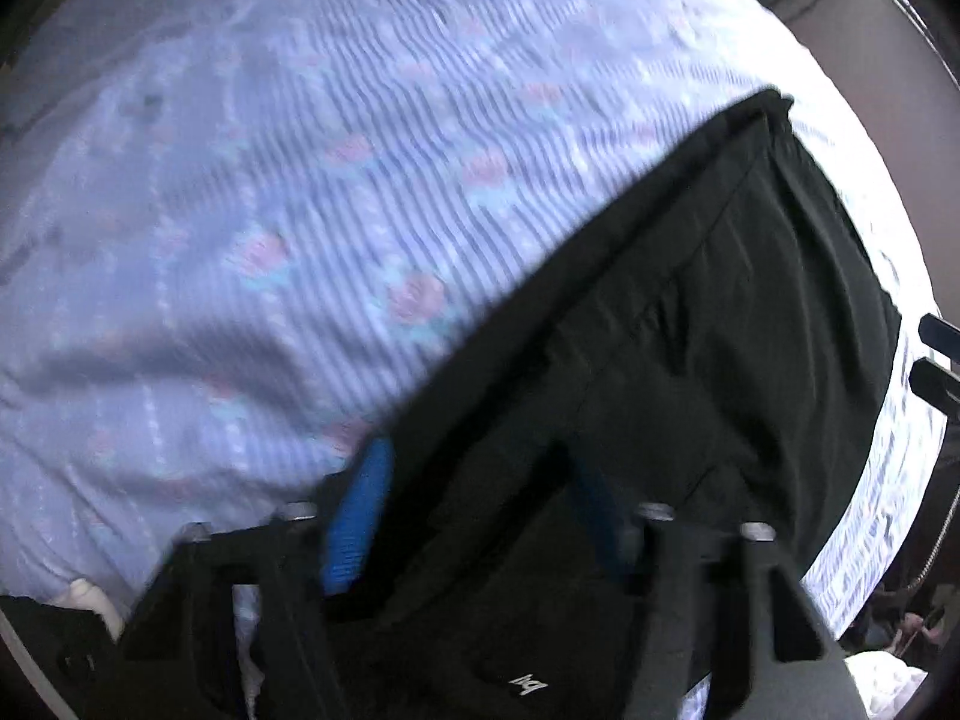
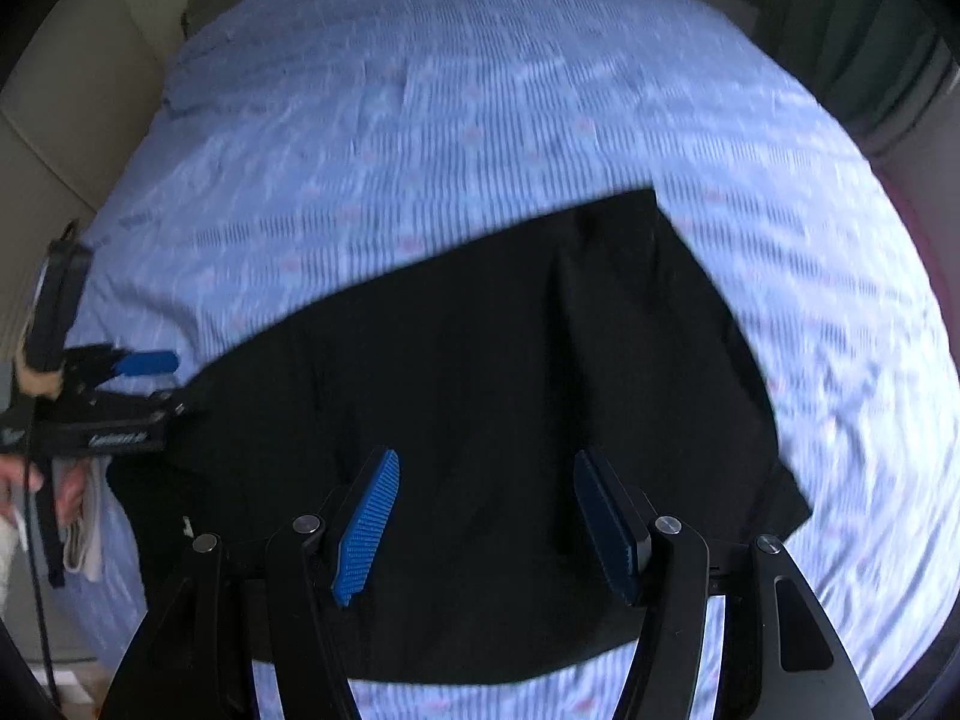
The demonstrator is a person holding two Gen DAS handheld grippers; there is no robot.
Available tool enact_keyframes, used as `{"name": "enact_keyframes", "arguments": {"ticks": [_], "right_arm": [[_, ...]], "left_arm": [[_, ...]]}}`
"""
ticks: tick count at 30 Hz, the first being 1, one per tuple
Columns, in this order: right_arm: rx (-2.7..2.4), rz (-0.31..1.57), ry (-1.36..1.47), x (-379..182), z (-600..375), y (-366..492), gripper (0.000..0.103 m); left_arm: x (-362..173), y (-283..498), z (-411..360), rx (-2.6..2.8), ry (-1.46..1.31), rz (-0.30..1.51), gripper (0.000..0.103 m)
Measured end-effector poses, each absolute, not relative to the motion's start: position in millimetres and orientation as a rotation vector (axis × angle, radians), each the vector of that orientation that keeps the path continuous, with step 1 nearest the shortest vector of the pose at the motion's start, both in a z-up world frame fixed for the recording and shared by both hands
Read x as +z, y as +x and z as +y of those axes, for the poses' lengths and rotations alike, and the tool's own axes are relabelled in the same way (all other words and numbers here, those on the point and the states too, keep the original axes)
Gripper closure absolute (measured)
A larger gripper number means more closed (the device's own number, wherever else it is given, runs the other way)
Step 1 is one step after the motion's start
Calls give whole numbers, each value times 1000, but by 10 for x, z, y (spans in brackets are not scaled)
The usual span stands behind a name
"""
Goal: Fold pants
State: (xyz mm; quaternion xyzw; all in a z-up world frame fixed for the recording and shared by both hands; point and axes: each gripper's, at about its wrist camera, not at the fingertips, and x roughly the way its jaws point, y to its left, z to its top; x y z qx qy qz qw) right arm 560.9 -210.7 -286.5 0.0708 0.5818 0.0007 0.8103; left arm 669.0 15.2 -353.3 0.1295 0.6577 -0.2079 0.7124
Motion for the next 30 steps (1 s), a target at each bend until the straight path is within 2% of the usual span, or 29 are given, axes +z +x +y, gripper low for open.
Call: {"name": "enact_keyframes", "arguments": {"ticks": [1,4,10,14,16,19,21,23,25,30], "right_arm": [[1,1247,147,-2879,-2103,5580,41],[-8,1254,131,-2890,-2112,5526,41],[-29,1256,152,-2859,-2207,5511,41],[-62,1246,161,-2859,-2301,5560,41],[-74,1239,168,-2841,-2354,5574,41],[-93,1217,169,-2783,-2442,5573,41],[-110,1198,168,-2739,-2503,5546,41],[-119,1187,168,-2687,-2565,5512,41],[-119,1175,167,-2625,-2613,5458,41],[-87,1148,135,-2449,-2635,5241,41]], "left_arm": [[-3536,6661,136,-466,295,1466,79],[-3485,6600,130,-486,298,1444,90],[-3326,6707,199,-427,226,1378,93],[-3429,6794,176,-380,238,1391,92],[-3464,6763,110,-366,280,1402,88],[-3381,6761,49,-321,320,1346,69],[-3237,6702,45,-315,290,1307,62],[-3027,6590,99,-301,232,1263,61],[-2818,6421,233,-289,143,1220,52],[-2469,5795,577,-182,59,1131,44]]}}
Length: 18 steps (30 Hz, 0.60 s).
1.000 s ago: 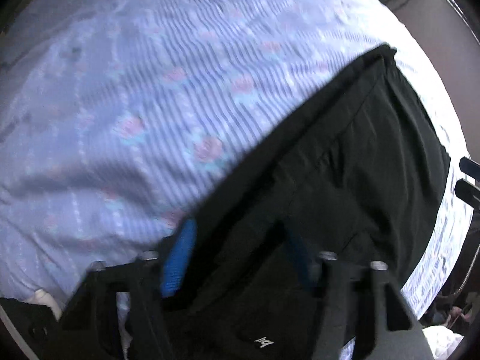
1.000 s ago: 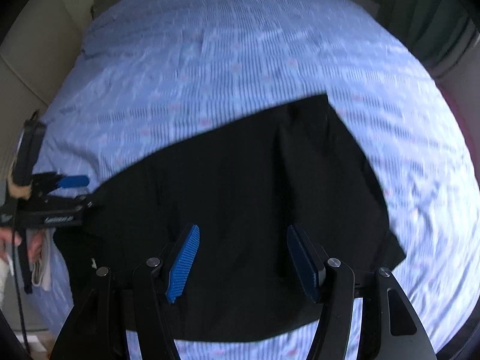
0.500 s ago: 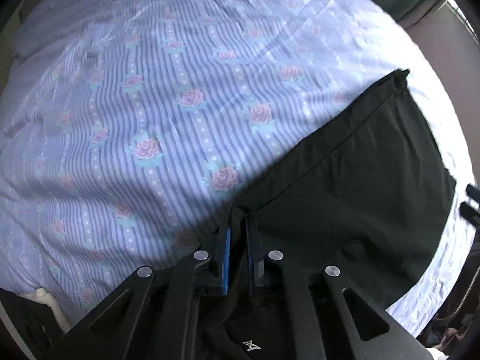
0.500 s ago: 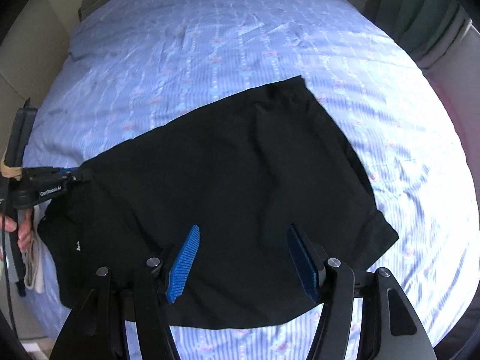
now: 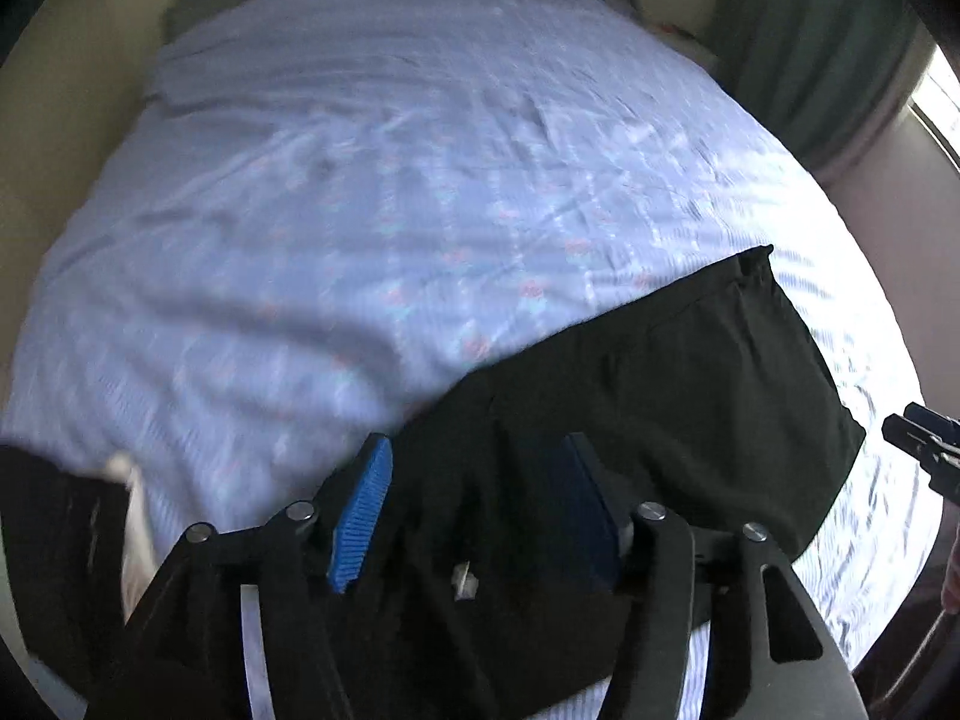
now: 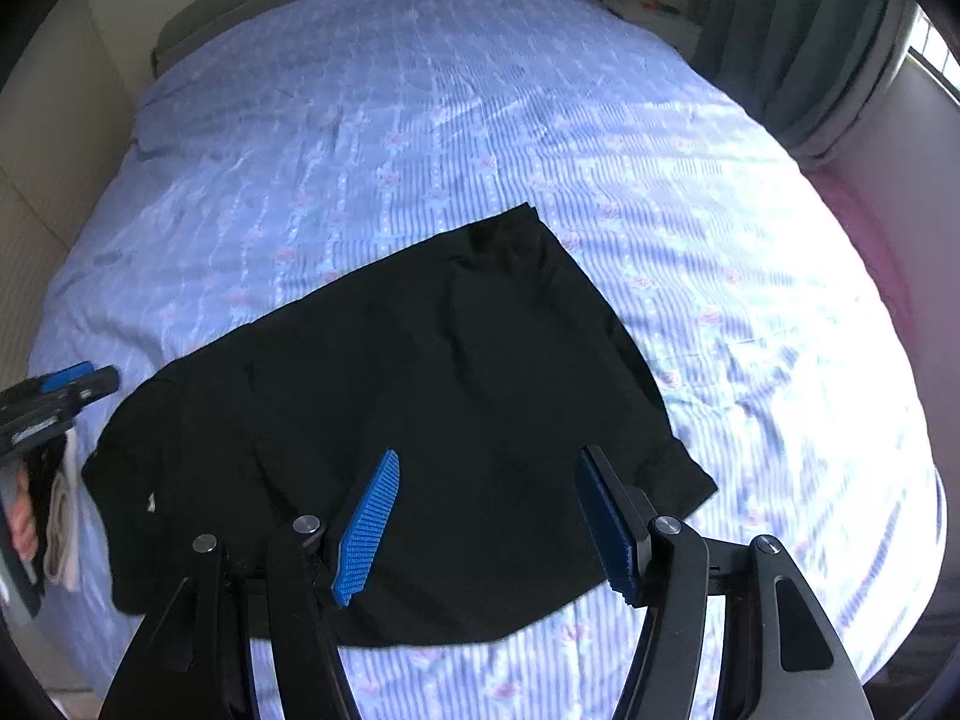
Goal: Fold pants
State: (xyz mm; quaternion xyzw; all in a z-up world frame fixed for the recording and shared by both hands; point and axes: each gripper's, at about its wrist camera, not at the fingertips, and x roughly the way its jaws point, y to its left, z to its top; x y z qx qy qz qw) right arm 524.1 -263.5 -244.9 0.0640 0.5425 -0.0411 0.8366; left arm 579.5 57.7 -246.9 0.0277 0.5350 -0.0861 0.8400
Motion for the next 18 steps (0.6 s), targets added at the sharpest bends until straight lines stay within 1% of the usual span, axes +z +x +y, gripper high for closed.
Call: {"name": "enact_keyframes", "arguments": {"ticks": [5,10,13,18], "right_arm": [[-37,1169,137,-2406,-2490,4907,41],[38,1273,117,-2613,-2167,4575,41],[83,1334,90,-2729,-1947,4439,41],[128,1358,3,-2859,-1678,4279,41]], "left_arm": [[-2548,5111,929,-51,-35,1184,42],[-2874,4550,1314,44,-207,1290,43],[-3019,4348,1501,70,-313,1306,43],[-3274,4213,1692,67,-440,1329,43]]}}
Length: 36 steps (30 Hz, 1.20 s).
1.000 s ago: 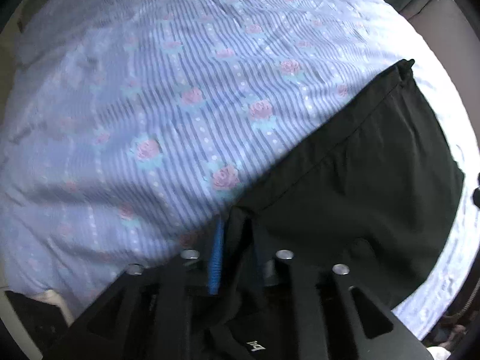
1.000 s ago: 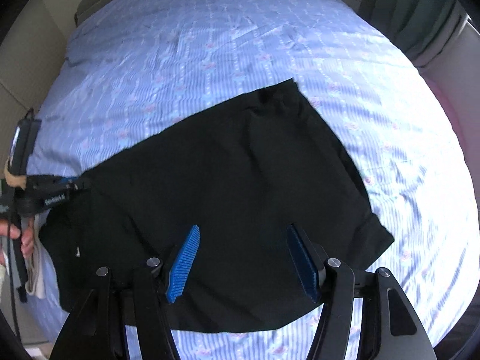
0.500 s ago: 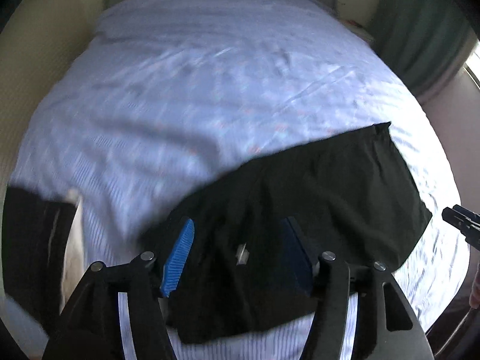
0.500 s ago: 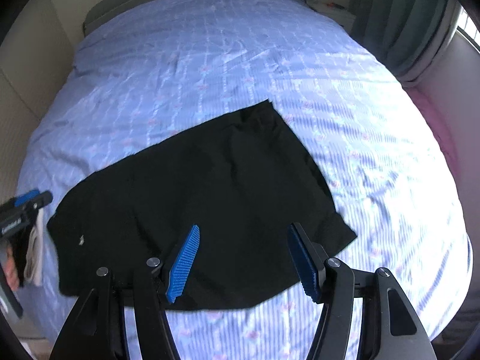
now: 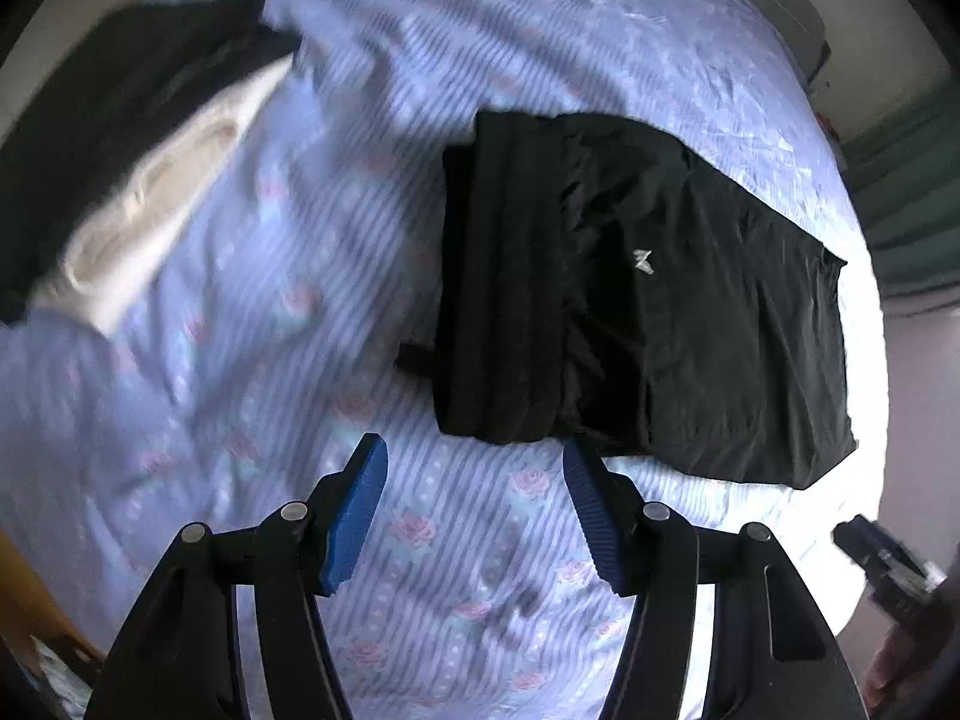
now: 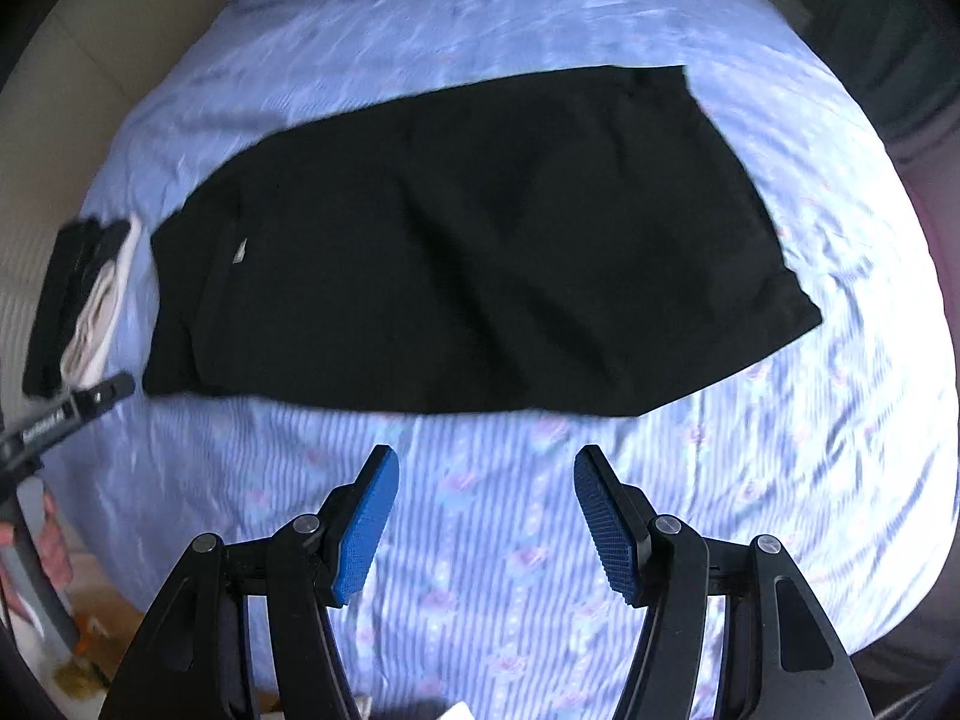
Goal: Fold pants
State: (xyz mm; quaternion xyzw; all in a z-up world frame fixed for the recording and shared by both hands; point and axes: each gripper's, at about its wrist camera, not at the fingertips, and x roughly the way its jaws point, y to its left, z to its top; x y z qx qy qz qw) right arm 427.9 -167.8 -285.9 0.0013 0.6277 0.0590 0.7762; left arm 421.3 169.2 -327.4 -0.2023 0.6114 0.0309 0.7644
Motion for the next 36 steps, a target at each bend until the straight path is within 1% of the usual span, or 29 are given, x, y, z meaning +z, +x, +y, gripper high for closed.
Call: {"name": "enact_keyframes", "arguments": {"ticks": [7,11,13,14,16,19,23,26,32,34,36], "right_arm": [[89,1411,-27,-3110,-1590,4221,41],[78,1427,-12,-3189,-1607,4187,41],[67,1430,0,-3215,-1649,4171,41],[57,1435,8,-3229,-1688,4163,41],[52,1438,25,-3243,-1753,4144,41],[35,1434,70,-3251,-1923,4131,41],[44,1404,123,-3289,-2104,4162,41],[60,1383,163,-3387,-2246,4251,41],[37,1409,251,-3722,-2508,4397,41],[41,1424,284,-3829,-2545,4479,41],[45,1419,288,-3815,-2574,4585,42]], "left_arm": [[-3622,4224,1755,94,-773,1300,43],[-3793,4405,1610,114,-753,1328,43],[-3827,4484,1534,114,-710,1349,52],[-3786,4517,1489,128,-677,1351,55],[-3635,4552,1409,142,-609,1338,66],[-3327,4572,1361,177,-574,1265,73],[-2942,4748,1182,214,-496,1184,75],[-2783,4927,990,217,-398,1149,76],[-2705,5134,820,228,-306,1134,76],[-2721,5210,805,236,-310,1138,76],[-2705,5258,800,240,-334,1131,76]]}}
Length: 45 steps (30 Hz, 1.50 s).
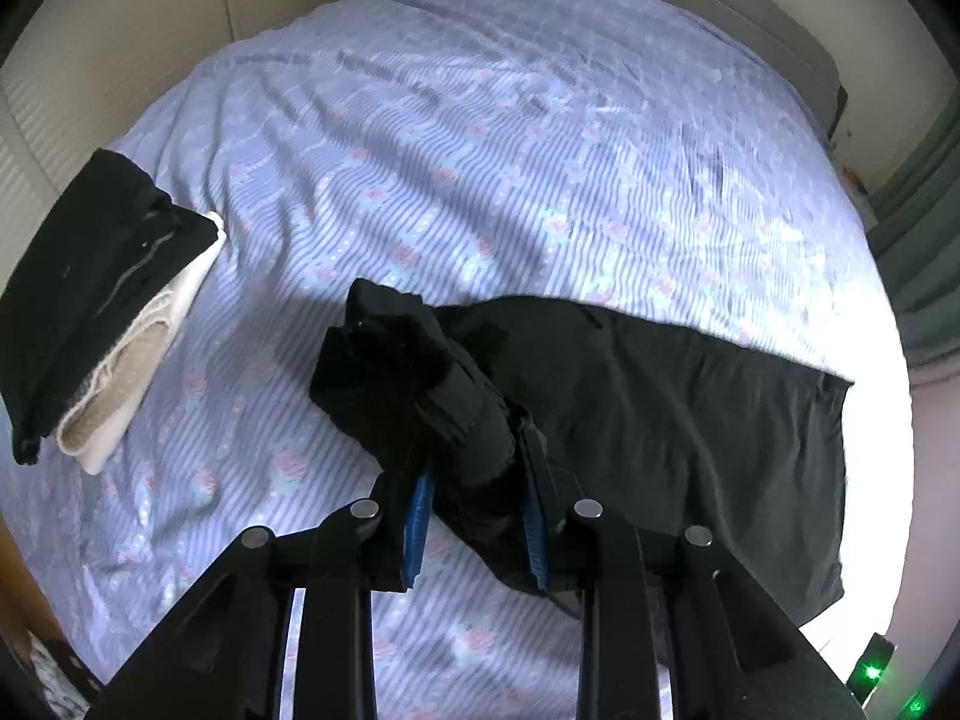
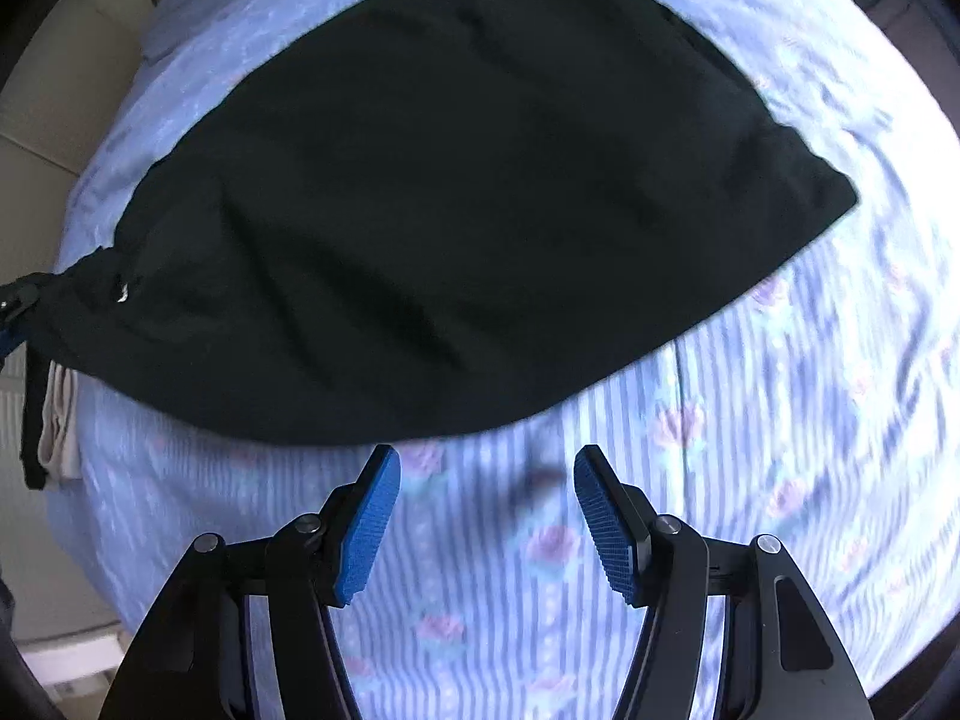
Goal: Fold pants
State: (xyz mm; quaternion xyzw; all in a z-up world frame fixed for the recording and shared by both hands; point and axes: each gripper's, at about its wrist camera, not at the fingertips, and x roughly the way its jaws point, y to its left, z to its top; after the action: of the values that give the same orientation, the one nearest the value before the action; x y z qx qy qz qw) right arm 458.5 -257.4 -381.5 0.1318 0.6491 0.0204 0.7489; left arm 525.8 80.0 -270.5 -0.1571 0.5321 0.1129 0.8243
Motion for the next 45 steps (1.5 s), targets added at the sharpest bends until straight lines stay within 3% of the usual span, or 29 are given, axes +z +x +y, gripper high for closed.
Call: {"name": "enact_keyframes", "arguments": {"ticks": [5,10,17,23,25,26,27,32,38,41,43,44,45], "right_arm": [[42,1278,254,-3434,-2651,4904,42],[-14,1271,227,-3280,-2780,4815,42],[57,1418,353,-3731,-2734,4322,44],[17,1382,436,-3883,-2832,4512,46],[31,1412,435,-3941,-2822,4557,66],[48,1416,442,-3933,-2814,4553,87],[49,1413,440,-3881,-2816,4545,93],[14,1333,353,-3371,-2812,4386,98],[-83,1450,185,-3480,-2891,4411,98],[-119,1427,206,-3461,-2975,4374,97],[-158,1396,224,-3378,-3017,4349,81],[-168,1373,244,-3316,-3077,4309,61],[-174,1344,258,-3249,-3125,4277,55]], "left_arm": [[-2724,5404,803,253,-348,1139,76],[-2701,5426,646,251,-266,1133,76],[-2740,5288,604,261,-215,1146,76],[-2823,5213,722,274,-247,1176,76],[-2836,5194,752,277,-263,1187,76],[-2835,5184,763,276,-268,1189,76],[-2828,5159,795,274,-281,1191,76],[-2843,4974,891,275,-262,1215,75],[-3116,4731,932,308,-235,1298,75],[-3203,4663,922,336,-202,1341,68],[-3198,4604,885,359,-140,1353,55],[-3168,4553,848,368,-94,1347,53],[-3125,4502,817,365,-64,1334,50]]}}
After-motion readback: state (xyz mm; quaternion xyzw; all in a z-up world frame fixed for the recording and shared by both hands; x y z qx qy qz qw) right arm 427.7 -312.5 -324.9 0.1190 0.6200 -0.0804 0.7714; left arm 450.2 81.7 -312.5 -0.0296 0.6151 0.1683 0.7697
